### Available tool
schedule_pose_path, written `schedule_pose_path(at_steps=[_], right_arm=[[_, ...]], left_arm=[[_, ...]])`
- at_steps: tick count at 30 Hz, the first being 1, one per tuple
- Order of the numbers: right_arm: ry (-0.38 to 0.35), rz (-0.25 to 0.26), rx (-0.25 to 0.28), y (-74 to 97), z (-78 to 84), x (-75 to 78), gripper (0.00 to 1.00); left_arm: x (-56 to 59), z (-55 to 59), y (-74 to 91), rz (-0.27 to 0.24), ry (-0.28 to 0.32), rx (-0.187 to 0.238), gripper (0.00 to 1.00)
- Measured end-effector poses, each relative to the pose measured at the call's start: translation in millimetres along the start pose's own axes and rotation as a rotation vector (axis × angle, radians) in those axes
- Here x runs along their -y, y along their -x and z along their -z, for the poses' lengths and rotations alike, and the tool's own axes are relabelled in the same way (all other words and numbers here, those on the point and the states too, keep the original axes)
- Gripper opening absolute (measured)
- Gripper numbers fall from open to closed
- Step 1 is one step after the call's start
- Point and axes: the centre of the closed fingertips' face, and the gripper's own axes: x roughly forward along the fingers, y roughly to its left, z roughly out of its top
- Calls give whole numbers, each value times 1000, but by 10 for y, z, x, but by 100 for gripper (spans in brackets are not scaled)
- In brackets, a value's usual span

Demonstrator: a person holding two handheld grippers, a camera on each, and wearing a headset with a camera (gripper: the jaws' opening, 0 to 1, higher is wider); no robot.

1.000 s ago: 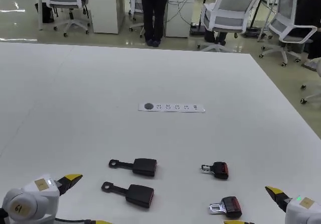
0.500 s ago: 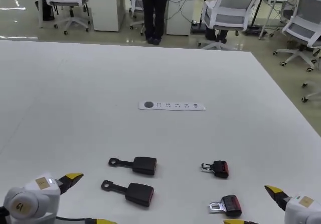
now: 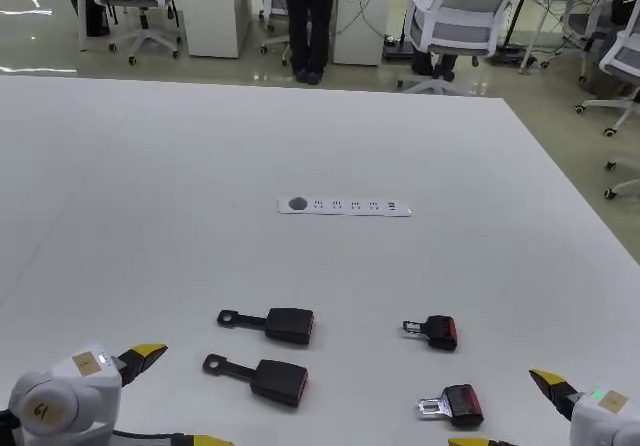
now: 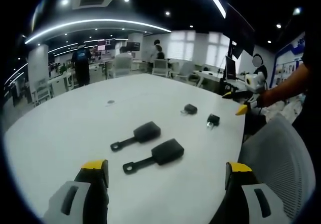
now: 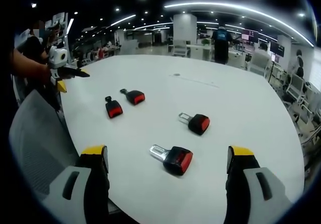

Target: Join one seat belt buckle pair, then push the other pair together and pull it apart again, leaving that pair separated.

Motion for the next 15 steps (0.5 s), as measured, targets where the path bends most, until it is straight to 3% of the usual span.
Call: schedule_pose_path(at_steps=[15], right_arm=[[22,-27,-22,-51,12,-27,99]], left_arm=[[3,47,-8,11,-12,-24,99]])
